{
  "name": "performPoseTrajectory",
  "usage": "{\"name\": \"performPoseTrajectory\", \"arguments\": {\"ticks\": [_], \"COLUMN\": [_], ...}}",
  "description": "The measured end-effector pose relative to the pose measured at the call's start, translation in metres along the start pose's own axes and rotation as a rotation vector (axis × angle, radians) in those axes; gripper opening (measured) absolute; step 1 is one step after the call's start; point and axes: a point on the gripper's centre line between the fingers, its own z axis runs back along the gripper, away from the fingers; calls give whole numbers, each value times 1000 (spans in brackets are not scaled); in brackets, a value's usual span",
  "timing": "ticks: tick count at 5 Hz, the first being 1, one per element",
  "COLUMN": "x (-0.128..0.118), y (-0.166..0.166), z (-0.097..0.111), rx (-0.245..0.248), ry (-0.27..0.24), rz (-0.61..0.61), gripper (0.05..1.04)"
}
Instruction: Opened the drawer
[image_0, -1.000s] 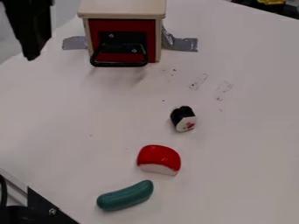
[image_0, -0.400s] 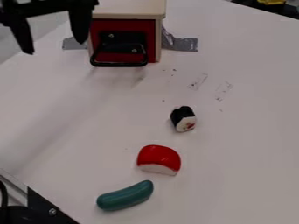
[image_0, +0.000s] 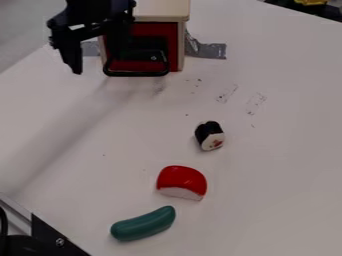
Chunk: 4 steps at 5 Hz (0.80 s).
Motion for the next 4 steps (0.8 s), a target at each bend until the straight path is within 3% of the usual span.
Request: {"name": "performPoseTrajectory", "arguments": {"ticks": [2, 3, 4], "x": [17, 18, 14], "y": [-34, -40, -40], "z": [-28, -63, -103], "rx": [-1, 19, 81], "ry": [-26, -59, -83], "rz": [309, 401, 420], "gripper": [998, 998, 998]}}
